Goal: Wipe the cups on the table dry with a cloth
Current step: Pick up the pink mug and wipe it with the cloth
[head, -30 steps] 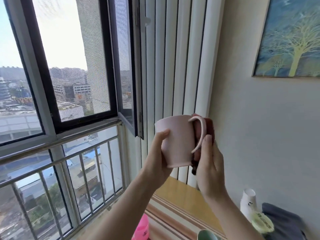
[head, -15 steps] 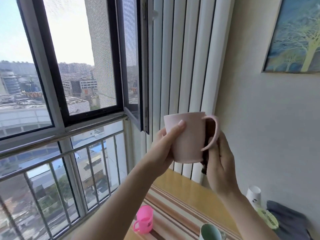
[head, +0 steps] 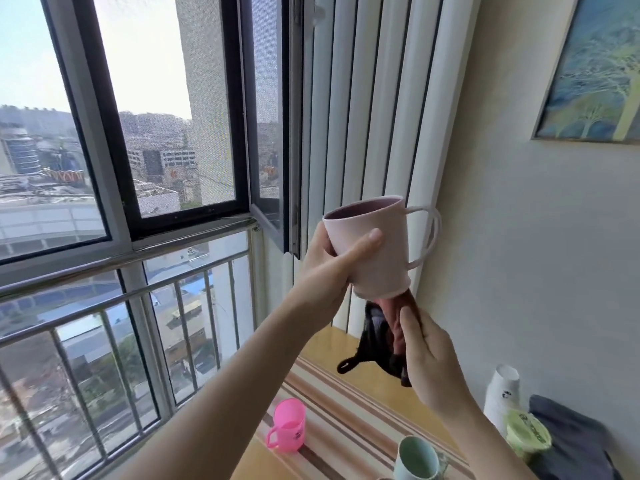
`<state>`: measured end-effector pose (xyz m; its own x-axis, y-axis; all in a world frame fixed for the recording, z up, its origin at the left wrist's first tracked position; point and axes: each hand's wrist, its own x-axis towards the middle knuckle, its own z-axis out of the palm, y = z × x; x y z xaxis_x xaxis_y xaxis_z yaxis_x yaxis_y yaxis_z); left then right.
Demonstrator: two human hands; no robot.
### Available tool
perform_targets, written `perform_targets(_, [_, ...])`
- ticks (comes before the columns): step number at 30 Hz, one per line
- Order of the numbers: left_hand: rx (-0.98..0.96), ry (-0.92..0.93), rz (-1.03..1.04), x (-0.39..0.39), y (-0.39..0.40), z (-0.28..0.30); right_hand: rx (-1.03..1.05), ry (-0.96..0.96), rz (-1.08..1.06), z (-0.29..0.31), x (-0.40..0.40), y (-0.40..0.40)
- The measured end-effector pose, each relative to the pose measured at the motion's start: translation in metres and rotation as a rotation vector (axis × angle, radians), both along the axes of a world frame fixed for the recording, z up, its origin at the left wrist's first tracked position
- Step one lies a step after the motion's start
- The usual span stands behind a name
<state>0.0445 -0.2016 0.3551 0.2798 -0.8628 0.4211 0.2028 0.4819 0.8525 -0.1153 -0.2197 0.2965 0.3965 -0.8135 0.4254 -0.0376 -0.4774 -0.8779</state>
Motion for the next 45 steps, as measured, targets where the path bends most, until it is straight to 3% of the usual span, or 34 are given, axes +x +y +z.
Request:
perform_targets(5, [0.066,0.056,0.043,-0.009,-0.008,-0.018,0.220,-0.148,0.108,0.007,0.012,0.012])
perform_targets(10, [0.077,0.069,0.133,0.001,-0.012,-0.026,0.053,0.049,0.148,-0.003,0.003,0.019])
perform_targets(13, [0.070,0.019,0.187,0.010,-0.010,-0.029,-0.021,0.163,0.026,-0.006,-0.011,0.007])
perform_targets(17, [0.063,0.017,0.134,0.006,-0.010,-0.032,0.097,0.107,-0.181,-0.001,-0.013,-0.017])
perform_targets(21, [0.089,0.034,0.114,-0.006,-0.020,-0.036,0.264,0.020,0.027,0.001,0.001,-0.012])
perform_targets(24, [0.109,0.033,0.164,-0.003,-0.023,-0.039,0.187,0.151,0.090,-0.010,-0.001,-0.009])
perform_targets(26, [0.131,-0.021,0.189,0.003,-0.021,-0.046,0.171,0.180,-0.016,-0.015,-0.009,-0.016])
perform_targets(29, [0.177,-0.094,0.216,0.010,-0.016,-0.062,0.174,0.061,-0.202,-0.007,-0.020,-0.028])
perform_targets(34, [0.232,-0.164,0.214,0.007,-0.016,-0.088,0.003,-0.034,-0.131,0.011,-0.007,-0.034])
perform_targets(41, [0.291,-0.153,0.178,0.018,-0.014,-0.115,-0.176,-0.016,-0.078,-0.048,0.009,-0.037])
perform_targets(45, [0.385,-0.115,0.205,0.034,-0.008,-0.154,-0.234,0.141,-0.121,-0.085,0.007,-0.051])
